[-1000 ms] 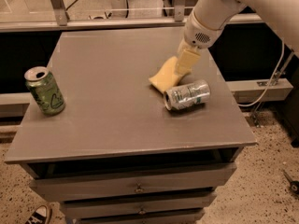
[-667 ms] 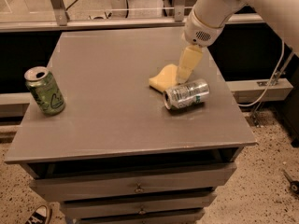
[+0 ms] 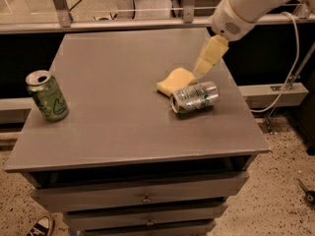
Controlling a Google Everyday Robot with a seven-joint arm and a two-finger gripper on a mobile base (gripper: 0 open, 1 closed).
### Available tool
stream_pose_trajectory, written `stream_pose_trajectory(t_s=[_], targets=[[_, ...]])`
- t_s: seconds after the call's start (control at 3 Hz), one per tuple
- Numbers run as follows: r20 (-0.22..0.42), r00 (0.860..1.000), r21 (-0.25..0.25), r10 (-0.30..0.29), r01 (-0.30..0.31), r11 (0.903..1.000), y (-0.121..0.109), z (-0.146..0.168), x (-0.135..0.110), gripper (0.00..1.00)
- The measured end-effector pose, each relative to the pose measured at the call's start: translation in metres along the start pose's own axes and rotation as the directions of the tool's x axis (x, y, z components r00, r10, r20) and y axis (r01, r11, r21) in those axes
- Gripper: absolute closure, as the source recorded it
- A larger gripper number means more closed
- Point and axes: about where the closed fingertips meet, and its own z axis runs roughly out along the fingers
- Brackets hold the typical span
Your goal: Move sponge near 7up can
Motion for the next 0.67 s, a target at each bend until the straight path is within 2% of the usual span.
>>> stream_pose_trajectory(t_s=[0.33, 0.67], targets=[[0.295, 0.949, 0.11, 0.112, -0.15, 0.9826, -0.023, -0.061, 0.018, 0.0], [0.456, 0.882, 0.186, 0.121, -0.227, 0.9558, -0.031, -0.102, 0.048, 0.0]])
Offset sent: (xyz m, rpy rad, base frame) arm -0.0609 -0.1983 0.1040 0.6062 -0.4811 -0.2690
